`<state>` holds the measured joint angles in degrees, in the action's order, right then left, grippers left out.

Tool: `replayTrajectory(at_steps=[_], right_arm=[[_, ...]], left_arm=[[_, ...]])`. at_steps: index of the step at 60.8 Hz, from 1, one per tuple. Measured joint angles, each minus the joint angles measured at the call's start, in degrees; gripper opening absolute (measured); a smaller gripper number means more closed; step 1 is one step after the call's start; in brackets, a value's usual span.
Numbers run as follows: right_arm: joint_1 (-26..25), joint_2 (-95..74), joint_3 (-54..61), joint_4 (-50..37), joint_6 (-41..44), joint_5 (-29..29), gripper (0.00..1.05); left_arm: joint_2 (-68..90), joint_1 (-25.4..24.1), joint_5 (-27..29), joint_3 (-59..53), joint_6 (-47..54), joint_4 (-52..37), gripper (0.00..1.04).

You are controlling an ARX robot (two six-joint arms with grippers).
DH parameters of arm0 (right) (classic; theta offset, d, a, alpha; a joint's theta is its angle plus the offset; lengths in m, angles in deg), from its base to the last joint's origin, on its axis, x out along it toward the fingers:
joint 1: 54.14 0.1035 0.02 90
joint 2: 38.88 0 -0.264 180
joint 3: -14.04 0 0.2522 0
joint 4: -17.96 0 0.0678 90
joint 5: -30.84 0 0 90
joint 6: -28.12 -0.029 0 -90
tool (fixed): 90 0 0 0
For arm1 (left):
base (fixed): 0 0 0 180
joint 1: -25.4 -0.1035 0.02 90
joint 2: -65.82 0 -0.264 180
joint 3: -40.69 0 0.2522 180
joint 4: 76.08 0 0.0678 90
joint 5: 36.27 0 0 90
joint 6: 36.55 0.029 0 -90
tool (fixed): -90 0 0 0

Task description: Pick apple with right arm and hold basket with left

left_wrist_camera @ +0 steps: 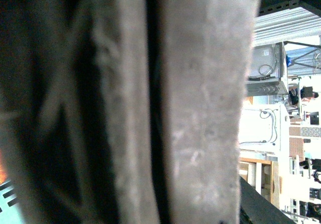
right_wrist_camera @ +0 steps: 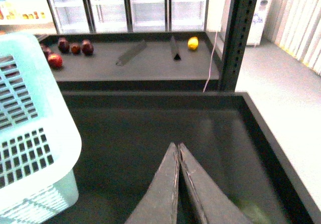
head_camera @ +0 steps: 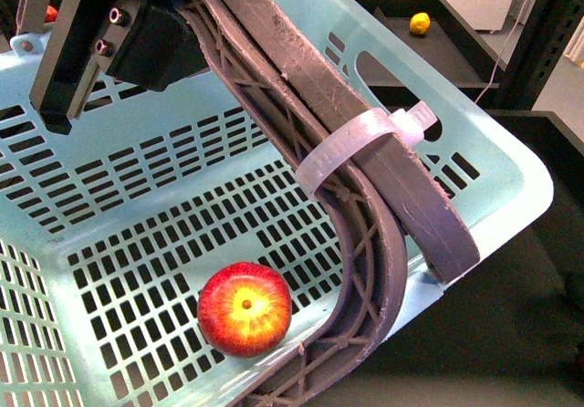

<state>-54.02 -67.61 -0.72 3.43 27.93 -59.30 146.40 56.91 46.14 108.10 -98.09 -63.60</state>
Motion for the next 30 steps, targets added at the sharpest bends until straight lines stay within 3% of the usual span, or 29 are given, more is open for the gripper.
replayTrajectory(at_steps=[30], right_arm=[[0.0,14.8,0.0,14.3,0.0,0.1,0.02]], left_arm=[[0.0,0.0,0.0,0.0,0.0,0.0,0.29]])
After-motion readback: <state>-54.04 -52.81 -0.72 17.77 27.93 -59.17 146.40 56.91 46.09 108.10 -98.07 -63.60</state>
